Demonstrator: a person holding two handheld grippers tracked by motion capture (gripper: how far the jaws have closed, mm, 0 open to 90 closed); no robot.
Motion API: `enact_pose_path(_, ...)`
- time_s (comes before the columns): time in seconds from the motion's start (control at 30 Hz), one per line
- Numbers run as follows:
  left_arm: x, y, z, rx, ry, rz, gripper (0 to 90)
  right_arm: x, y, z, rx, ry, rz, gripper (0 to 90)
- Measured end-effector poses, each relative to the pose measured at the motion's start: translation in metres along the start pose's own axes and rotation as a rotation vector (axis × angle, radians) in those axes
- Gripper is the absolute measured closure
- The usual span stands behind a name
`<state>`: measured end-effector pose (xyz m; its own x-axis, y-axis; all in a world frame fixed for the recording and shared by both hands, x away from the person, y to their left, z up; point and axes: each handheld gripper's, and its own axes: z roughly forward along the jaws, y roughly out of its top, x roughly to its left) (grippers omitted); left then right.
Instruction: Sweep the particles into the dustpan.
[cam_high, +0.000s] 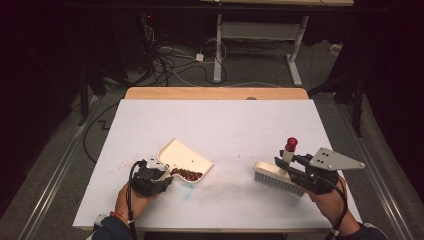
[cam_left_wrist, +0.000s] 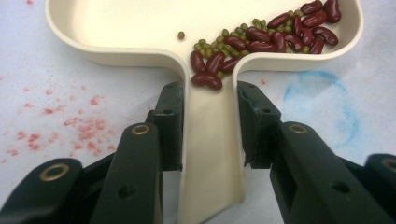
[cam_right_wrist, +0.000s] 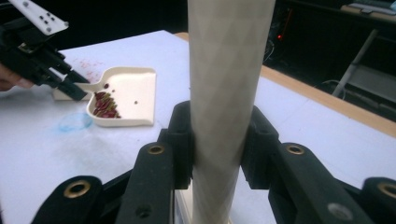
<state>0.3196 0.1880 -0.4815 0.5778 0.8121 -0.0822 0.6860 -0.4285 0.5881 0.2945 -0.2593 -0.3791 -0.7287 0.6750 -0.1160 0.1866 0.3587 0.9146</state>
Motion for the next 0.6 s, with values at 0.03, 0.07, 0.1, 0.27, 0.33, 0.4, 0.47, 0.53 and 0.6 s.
enact_pose_path(0.03,0.0,0.0,0.0,0.0,-0.001,0.0,63.5,0.0,0.0,-0.001,0.013,0.008,0.0,69.9)
enact_pose_path(0.07,0.001,0.0,0.0,0.0,-0.001,-0.001,63.5,0.001,0.0,-0.003,0.021,0.011,-0.002,70.0)
enact_pose_path(0.1,0.001,0.0,0.0,0.001,0.001,0.002,63.5,0.001,0.0,-0.005,0.024,0.012,-0.004,70.0)
enact_pose_path(0.27,0.002,0.001,0.001,0.001,0.005,-0.003,63.5,0.001,-0.004,-0.015,0.034,0.018,0.005,70.0)
enact_pose_path(0.33,0.002,0.001,0.0,0.003,0.012,0.003,63.5,0.0,-0.006,-0.018,0.035,0.018,0.015,70.0)
enact_pose_path(0.4,0.002,0.001,0.0,0.0,0.015,-0.004,63.5,-0.002,-0.007,-0.02,0.039,0.016,0.014,69.9)
enact_pose_path(0.47,0.003,0.001,0.0,0.0,0.016,-0.003,63.5,-0.002,-0.008,-0.022,0.044,0.012,0.024,69.9)
enact_pose_path(0.53,0.004,0.0,0.0,0.0,0.018,-0.008,63.5,-0.004,-0.01,-0.024,0.046,0.016,0.032,69.9)
enact_pose_path(0.6,0.005,0.0,0.0,-0.001,0.021,-0.008,63.5,-0.004,-0.011,-0.026,0.049,0.022,0.037,69.9)
